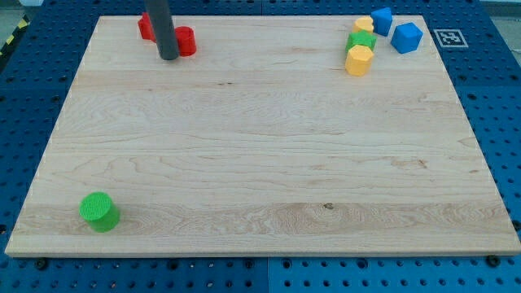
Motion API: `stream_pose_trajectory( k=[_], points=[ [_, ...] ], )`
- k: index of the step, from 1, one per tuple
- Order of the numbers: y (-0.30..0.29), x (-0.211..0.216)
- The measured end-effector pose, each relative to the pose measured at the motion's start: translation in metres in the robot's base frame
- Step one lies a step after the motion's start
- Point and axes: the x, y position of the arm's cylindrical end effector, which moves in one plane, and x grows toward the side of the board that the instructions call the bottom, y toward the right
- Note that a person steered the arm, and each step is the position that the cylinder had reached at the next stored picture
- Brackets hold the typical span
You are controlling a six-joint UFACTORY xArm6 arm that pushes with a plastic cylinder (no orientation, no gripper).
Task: Move the green circle closer to the red circle and red star
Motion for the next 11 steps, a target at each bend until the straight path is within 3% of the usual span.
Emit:
stream_pose_trajectory(
  k=[1,3,4,6,11],
  points=[
    [0.012,0.044],
    [0.057,0.178],
    [0.061,0.247],
    [0.029,0.328],
    [-0.012,0.327]
  ],
)
